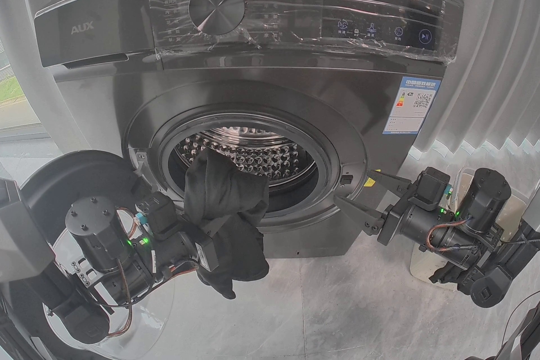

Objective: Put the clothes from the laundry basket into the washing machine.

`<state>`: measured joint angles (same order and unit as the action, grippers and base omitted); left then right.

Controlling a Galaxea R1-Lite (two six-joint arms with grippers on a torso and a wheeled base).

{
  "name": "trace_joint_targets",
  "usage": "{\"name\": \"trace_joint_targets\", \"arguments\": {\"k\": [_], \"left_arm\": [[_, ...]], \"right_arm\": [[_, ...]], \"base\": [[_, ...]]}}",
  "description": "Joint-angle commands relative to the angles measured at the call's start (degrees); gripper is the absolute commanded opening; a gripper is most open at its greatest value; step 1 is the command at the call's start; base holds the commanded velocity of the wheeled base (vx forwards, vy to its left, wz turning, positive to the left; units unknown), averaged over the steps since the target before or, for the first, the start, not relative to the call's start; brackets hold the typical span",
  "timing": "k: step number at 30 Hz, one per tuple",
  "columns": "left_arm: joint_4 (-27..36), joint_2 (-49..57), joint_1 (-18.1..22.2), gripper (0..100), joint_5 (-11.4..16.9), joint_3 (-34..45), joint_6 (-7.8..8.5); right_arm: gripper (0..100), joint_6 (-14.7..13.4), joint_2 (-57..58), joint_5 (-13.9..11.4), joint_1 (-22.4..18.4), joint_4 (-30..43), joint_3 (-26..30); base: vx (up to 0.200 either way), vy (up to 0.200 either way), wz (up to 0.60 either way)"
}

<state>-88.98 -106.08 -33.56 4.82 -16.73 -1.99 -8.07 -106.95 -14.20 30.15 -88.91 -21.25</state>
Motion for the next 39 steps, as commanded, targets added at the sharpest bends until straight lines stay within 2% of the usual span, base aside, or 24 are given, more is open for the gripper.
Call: {"name": "trace_joint_targets", "arguments": {"k": [1,3,5,8,10,12,16,17,18,19,20,21,22,24,26,28,29,39], "left_arm": [[-0.05,0.17,-1.07,0,0.02,0.03,0.05],[-0.05,0.35,-1.95,0,-0.07,0.03,0.32],[-0.05,-0.09,-1.86,0,-0.16,-0.85,1.55],[0.12,-1.50,-1.68,0,-1.21,-1.73,1.46],[0.12,-4.48,-1.86,0,-4.55,-3.31,0.67],[0.12,-5.89,-2.04,0,-5.78,-3.75,0.23],[0.12,-8.97,-2.30,0,-6.13,-5.16,-0.91],[0.12,-10.72,-2.56,0,-7.10,-6.92,-2.06],[0.12,-11.34,-2.74,0,-7.80,-7.62,-2.41],[0.21,-12.57,-3.00,0,-9.65,-8.85,-2.85],[0.21,-13.36,-3.09,0,-10.88,-9.55,-2.93],[0.21,-13.36,-3.09,0,-10.88,-9.55,-2.93],[0.21,-16.00,-3.53,0,-13.25,-11.31,-3.02],[0.21,-17.58,-3.79,0,-14.04,-12.63,-3.29],[0.30,-19.25,-3.79,0,-15.10,-14.74,-4.87],[0.47,-19.86,-3.79,0,-15.80,-15.62,-5.40],[0.47,-21.27,-3.53,0,-17.47,-17.99,-5.75],[1.53,-26.19,-1.86,0,-20.20,-28.80,-5.66]], "right_arm": [[100,0.07,0.25,-0.04,0.44,0.05,0.68],[100,0.07,0.34,0.05,0.97,0.05,1.30],[100,0.07,0.25,0.05,1.14,0.05,2.09],[100,0.07,0.16,0.05,1.41,0.05,2.44],[100,0.07,0.07,0.05,1.41,0.05,2.53],[100,0.07,0.16,0.05,1.41,0.05,2.53],[100,0.16,0.25,-0.04,1.41,0.05,3.58],[100,0.16,0.25,-0.04,1.41,0.05,4.11],[100,0.16,0.16,-0.04,1.41,0.05,4.11],[100,0.16,0.16,-0.04,1.41,0.05,4.20],[100,0.16,0.16,-0.04,1.41,0.05,4.20],[100,0.16,0.16,-0.04,1.41,0.05,4.20],[100,0.16,0.16,-0.04,1.41,0.05,4.20],[100,0.16,0.16,-0.04,1.41,0.05,4.29],[100,0.16,0.25,-0.04,1.41,0.05,4.46],[100,0.16,0.25,-0.04,1.41,0.05,4.46],[100,0.16,0.34,-0.04,1.32,0.05,4.46],[100,0.78,0.25,-0.12,1.41,0.05,6.75]], "base": [[0.000,0.000,0.00],[0.000,0.000,0.00],[0.000,0.000,0.00],[0.000,0.000,0.00],[0.000,0.000,0.00],[0.000,0.000,0.00],[0.000,0.000,0.00],[0.000,0.000,0.00],[0.000,0.000,0.00],[0.000,0.000,0.00],[0.000,0.000,0.00],[0.000,0.000,0.00],[0.000,0.000,0.00],[0.000,0.000,0.00],[0.000,0.000,0.00],[0.000,0.000,0.00],[0.000,0.000,0.00],[0.000,0.000,0.00]]}}
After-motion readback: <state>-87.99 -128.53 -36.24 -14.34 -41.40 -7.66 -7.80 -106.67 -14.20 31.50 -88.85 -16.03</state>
